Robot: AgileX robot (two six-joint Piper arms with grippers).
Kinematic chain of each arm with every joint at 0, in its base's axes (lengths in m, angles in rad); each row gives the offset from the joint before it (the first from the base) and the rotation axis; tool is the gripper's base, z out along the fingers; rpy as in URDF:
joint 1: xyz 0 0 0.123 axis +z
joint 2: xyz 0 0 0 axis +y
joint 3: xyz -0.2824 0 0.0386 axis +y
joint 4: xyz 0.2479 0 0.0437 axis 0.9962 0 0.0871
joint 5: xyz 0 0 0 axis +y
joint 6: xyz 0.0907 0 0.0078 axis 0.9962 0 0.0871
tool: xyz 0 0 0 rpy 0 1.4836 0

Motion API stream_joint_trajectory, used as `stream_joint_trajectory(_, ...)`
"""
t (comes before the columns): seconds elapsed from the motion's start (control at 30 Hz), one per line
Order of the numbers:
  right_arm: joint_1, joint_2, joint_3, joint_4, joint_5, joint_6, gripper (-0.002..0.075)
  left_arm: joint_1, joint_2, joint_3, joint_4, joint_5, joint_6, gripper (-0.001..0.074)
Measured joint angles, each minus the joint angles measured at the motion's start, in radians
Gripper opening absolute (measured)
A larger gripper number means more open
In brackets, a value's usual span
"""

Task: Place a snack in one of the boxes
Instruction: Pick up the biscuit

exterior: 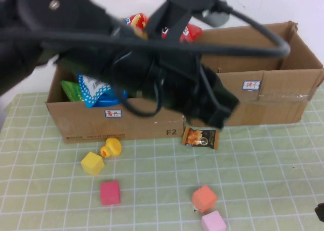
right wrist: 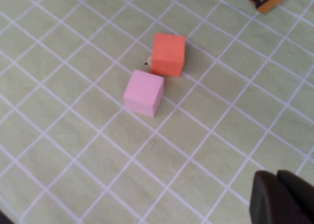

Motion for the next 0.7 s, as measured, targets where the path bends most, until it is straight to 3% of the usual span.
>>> stream_joint_trajectory(0.23,0.014,0.105,-0.005,-0.007,-0.054,-0.020,-0.0002,0.000,-0.148,0.229,-0.296,-0.002,0.298,0.0000)
stream_joint_trajectory(0.7,0.024,0.374,-0.163,0.041,-0.216,-0.242,0.0020,0.000,-0.490,0.678,-0.286,-0.101,0.376,-0.0001)
